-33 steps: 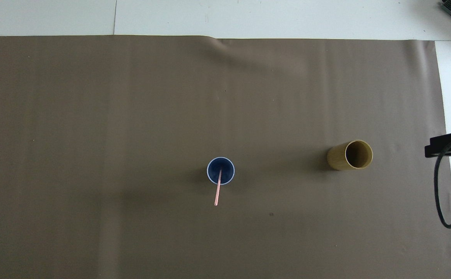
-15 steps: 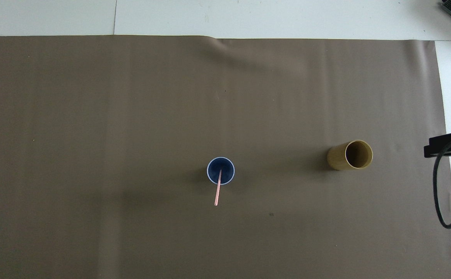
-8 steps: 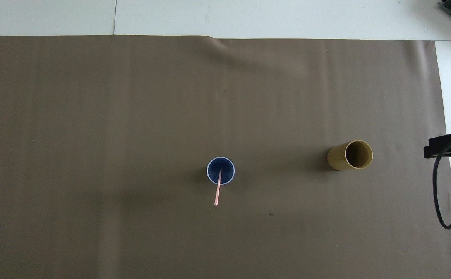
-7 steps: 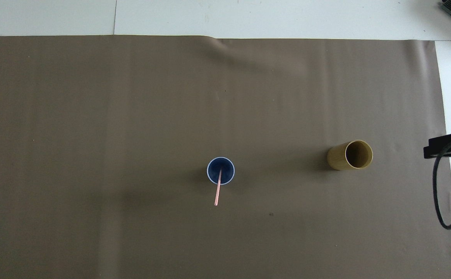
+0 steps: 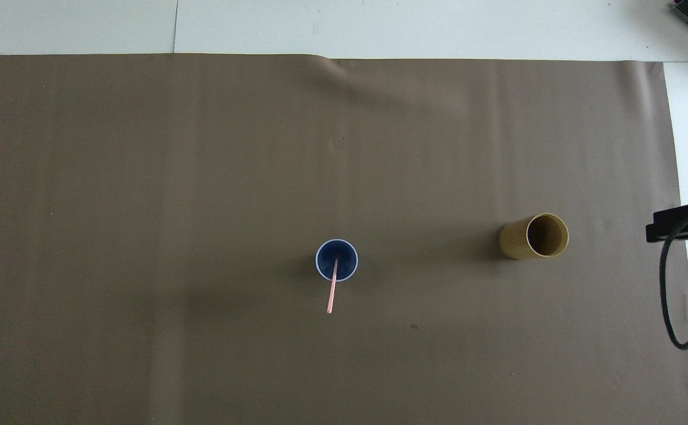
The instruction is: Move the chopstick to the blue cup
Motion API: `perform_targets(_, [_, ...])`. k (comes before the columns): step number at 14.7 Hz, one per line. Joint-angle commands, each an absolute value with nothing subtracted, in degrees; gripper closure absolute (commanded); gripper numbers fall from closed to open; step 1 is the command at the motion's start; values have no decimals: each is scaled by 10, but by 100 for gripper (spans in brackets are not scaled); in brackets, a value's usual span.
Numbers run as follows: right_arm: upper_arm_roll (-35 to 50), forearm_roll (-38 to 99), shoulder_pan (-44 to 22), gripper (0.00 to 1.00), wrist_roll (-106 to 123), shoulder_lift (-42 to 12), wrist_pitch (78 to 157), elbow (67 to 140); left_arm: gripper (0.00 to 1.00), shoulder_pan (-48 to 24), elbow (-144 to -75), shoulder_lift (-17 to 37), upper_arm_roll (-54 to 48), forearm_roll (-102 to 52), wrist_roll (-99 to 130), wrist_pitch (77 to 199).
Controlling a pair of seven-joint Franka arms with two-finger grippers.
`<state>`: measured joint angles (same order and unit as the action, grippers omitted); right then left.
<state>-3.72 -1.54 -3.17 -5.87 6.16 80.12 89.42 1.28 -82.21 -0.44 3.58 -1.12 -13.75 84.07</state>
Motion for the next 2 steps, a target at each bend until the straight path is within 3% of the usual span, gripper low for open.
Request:
perform_targets(1, [-35,-29,-27,0,-47,62,806,898,0,13,-811,-3,35,-3,-142,828])
perform_targets(2, [-35,-29,-27,0,-47,62,806,898,0,13,-811,-3,35,-3,-142,828])
